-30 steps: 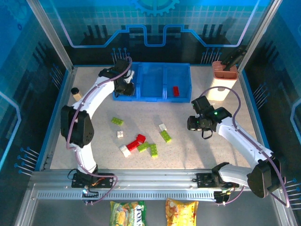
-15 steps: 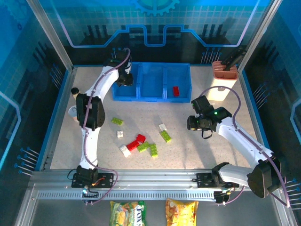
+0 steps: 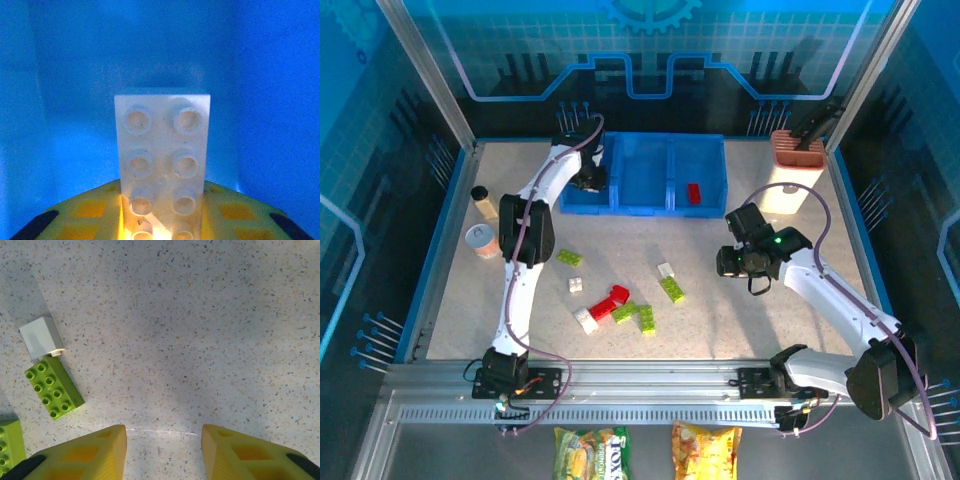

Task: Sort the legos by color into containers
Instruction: Place the lego in the container.

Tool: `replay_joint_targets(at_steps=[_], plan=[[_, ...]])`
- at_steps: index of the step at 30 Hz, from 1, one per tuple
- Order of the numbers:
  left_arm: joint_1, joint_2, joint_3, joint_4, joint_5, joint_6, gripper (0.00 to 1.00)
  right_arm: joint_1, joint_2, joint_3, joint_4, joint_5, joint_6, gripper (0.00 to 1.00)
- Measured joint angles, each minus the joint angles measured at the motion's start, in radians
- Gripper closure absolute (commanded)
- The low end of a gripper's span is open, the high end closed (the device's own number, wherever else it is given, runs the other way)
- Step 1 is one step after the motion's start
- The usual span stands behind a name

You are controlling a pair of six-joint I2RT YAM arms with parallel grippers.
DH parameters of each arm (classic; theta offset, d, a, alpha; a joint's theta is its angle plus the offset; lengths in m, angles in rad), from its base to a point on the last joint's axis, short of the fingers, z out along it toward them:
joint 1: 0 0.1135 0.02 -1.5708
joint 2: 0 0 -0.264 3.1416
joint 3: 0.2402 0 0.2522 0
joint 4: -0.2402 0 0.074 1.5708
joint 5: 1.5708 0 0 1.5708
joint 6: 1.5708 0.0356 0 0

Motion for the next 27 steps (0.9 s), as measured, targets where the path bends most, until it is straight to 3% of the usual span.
replay_joint_targets(at_steps=[17,27], plan=[[0.003,0.005,-0.052,0.005,0.0,0.0,0.57,0.015,0.003,0.009,-0.007,0.0,0.0,0.55],[0.003,-0.154,-0.111,0.013,0.005,-0.005,0.56,0.039,0.003,0.03,-0.01,0.003,0.001,0.55]])
